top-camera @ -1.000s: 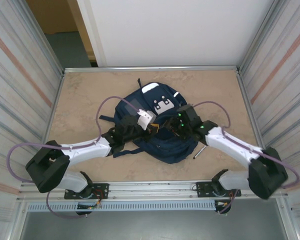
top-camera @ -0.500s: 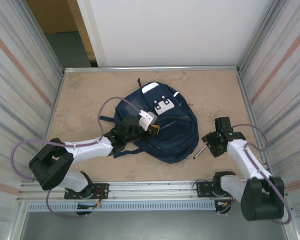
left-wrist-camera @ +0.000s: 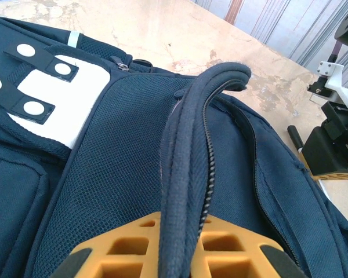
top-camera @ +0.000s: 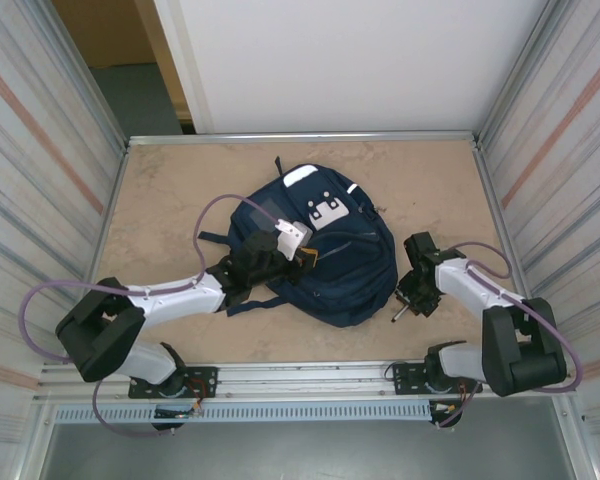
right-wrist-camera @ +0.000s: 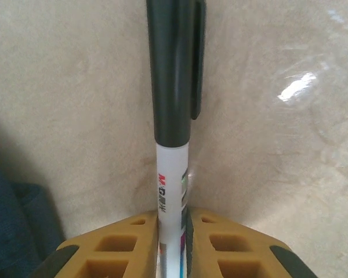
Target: Pack books, pencil case, and school supplies into a backpack
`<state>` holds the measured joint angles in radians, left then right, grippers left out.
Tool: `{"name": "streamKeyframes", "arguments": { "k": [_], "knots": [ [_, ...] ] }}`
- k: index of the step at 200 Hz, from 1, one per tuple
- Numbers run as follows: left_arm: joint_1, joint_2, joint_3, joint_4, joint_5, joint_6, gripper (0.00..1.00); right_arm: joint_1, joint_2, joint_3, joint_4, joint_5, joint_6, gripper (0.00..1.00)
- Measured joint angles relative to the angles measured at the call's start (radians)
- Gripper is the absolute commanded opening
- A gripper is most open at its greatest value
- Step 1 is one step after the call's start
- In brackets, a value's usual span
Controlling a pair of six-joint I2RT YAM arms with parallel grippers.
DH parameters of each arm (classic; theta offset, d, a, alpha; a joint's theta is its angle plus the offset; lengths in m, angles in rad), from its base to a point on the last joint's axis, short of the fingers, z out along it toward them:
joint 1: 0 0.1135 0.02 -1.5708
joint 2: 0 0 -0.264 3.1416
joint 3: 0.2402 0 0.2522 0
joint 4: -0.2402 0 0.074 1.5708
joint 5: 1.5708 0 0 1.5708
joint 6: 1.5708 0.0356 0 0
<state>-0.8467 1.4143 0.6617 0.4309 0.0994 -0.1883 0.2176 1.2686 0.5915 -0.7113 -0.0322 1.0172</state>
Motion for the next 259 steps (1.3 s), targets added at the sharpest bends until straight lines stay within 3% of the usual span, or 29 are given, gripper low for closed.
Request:
{"name": "streamKeyframes", "arguments": {
  "k": [59,109,119,145,192,215,236,259],
  "knots": [
    [0.000,-0.001,0.000,0.000,0.006,-0.022,0.00,0.062,-0.311,0.130,0.036,-0.118,0.156,0.16],
    [-0.001,-0.001,0.022,-0.015,0.012,-0.031,0.00,0.314,-0.179,0.232,0.242,-0.125,0.398,0.18],
    [-0.002,-0.001,0.022,-0.015,0.011,-0.038,0.00,0.348,-0.138,0.227,0.282,-0.121,0.463,0.23],
    [-0.005,-0.001,0.022,-0.014,0.011,-0.051,0.00,0.385,-0.080,0.201,0.359,-0.089,0.587,0.49],
    [-0.005,-0.001,0.022,-0.014,0.011,-0.056,0.00,0.382,-0.098,0.211,0.359,-0.034,0.574,0.55],
    [-0.005,-0.001,0.021,-0.013,0.023,-0.033,0.12,0.372,-0.148,0.212,0.299,-0.012,0.479,0.60],
    [-0.006,-0.003,0.021,-0.023,0.060,0.047,0.40,0.370,-0.180,0.212,0.245,-0.005,0.330,0.63],
    [-0.026,-0.051,0.021,-0.105,0.068,0.200,0.49,0.371,-0.198,0.215,0.167,0.010,0.173,0.66]
  ]
}}
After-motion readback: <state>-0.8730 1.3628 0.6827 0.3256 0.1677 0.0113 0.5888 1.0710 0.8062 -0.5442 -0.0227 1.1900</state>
